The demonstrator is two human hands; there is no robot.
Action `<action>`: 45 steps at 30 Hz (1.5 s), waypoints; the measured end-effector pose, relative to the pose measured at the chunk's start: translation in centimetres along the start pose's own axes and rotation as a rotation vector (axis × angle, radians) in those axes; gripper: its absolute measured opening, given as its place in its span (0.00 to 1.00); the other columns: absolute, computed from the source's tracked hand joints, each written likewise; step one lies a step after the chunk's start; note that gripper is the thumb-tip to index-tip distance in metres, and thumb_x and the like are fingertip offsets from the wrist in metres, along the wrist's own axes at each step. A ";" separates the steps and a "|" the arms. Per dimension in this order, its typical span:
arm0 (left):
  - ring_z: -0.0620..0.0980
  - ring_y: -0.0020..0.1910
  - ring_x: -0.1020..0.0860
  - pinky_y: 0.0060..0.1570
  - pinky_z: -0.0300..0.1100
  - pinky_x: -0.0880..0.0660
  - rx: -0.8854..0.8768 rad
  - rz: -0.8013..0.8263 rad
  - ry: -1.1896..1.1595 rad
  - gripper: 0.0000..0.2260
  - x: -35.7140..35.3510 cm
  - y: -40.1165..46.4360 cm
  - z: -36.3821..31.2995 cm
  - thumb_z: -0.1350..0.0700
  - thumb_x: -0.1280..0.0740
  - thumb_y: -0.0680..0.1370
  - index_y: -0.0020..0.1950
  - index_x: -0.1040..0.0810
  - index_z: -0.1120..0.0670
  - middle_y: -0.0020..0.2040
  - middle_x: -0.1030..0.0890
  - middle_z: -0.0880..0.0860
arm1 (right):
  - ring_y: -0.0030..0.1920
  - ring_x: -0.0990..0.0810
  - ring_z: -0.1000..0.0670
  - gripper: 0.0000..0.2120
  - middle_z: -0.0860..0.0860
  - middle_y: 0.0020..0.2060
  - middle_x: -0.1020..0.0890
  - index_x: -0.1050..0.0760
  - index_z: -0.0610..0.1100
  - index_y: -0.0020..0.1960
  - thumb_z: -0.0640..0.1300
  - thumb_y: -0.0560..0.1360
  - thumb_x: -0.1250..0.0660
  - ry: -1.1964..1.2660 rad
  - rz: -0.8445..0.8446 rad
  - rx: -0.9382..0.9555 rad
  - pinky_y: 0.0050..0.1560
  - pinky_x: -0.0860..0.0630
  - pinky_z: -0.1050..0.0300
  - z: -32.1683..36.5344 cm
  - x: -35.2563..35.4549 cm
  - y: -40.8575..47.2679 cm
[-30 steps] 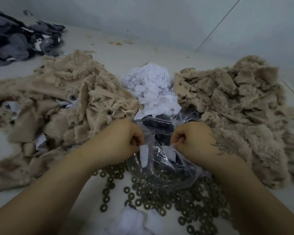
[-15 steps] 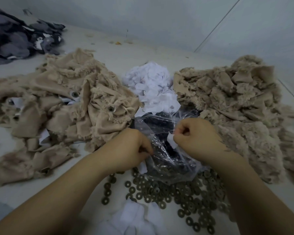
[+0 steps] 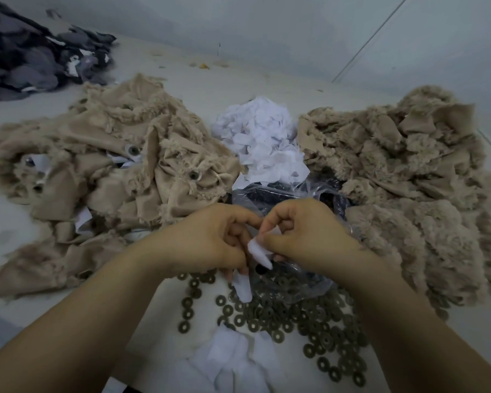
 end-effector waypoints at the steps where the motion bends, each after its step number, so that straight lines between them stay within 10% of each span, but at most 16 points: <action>1: 0.59 0.41 0.16 0.38 0.49 0.19 0.012 0.019 -0.007 0.20 0.2 -0.2 0.0 0.66 0.29 0.69 0.60 0.21 0.54 0.45 0.15 0.60 | 0.28 0.16 0.50 0.08 0.52 0.22 0.20 0.20 0.47 0.36 0.41 0.72 0.24 0.011 0.005 -0.006 0.32 0.17 0.52 0.0 -0.2 0.1; 5: 0.59 0.31 0.18 0.31 0.45 0.21 0.059 -0.165 0.076 0.06 -0.1 -0.5 0.9 0.64 0.26 0.73 0.48 0.20 0.60 0.34 0.16 0.60 | 0.22 0.24 0.62 0.10 0.60 0.18 0.25 0.21 0.49 0.34 0.44 0.71 0.23 -0.029 0.064 -0.030 0.26 0.26 0.68 0.2 -1.7 0.4; 11: 0.56 0.27 0.18 0.28 0.44 0.19 0.039 -0.464 -0.167 0.03 -0.2 -0.7 2.0 0.70 0.31 0.75 0.42 0.21 0.64 0.31 0.18 0.63 | 0.36 0.17 0.56 0.14 0.54 0.38 0.14 0.18 0.52 0.47 0.54 0.65 0.20 -0.019 0.069 -0.033 0.39 0.19 0.59 0.2 -2.3 -0.2; 24: 0.52 0.23 0.24 0.23 0.41 0.25 -0.057 -0.653 -0.344 0.06 0.6 -0.3 1.8 0.71 0.35 0.77 0.42 0.25 0.64 0.28 0.23 0.62 | 0.33 0.14 0.50 0.11 0.46 0.32 0.15 0.20 0.46 0.41 0.31 0.71 0.26 0.207 0.080 -0.135 0.33 0.21 0.63 -0.2 -3.3 0.6; 32: 0.53 0.24 0.23 0.22 0.41 0.26 0.090 -0.448 -0.372 0.05 0.4 -0.6 1.8 0.71 0.35 0.77 0.42 0.24 0.64 0.28 0.22 0.61 | 0.33 0.15 0.53 0.09 0.47 0.32 0.14 0.15 0.46 0.41 0.33 0.73 0.27 0.236 0.044 -0.183 0.37 0.18 0.62 -0.5 -1.8 1.0; 36: 0.53 0.24 0.23 0.24 0.41 0.24 0.021 -0.490 -0.584 0.05 0.3 -0.1 1.2 0.72 0.35 0.77 0.43 0.26 0.64 0.29 0.24 0.62 | 0.25 0.23 0.63 0.09 0.59 0.26 0.18 0.14 0.51 0.43 0.37 0.73 0.26 -0.100 -0.238 -0.105 0.26 0.31 0.74 -1.1 -0.4 1.2; 41: 0.53 0.26 0.21 0.25 0.42 0.22 -0.046 -0.491 -0.638 0.04 0.1 0.7 0.5 0.71 0.36 0.77 0.45 0.27 0.64 0.36 0.25 0.64 | 0.44 0.18 0.58 0.24 0.59 0.53 0.16 0.18 0.57 0.59 0.36 0.68 0.28 -0.345 -0.108 -0.040 0.38 0.26 0.70 -1.0 0.2 0.9; 45: 0.54 0.26 0.21 0.26 0.42 0.22 -0.074 -0.497 -0.649 0.05 -0.1 1.1 0.4 0.71 0.36 0.77 0.43 0.26 0.63 0.34 0.24 0.63 | 0.36 0.22 0.64 0.13 0.62 0.33 0.20 0.20 0.57 0.42 0.40 0.68 0.24 -0.149 0.013 0.109 0.33 0.29 0.72 -0.2 -1.6 1.0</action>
Point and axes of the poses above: each hand's wrist, its own y-axis towards the middle knuckle, its own x-axis out of the back of the hand, z = x × y, the point moved 1 cm from there along y, towards the middle knuckle
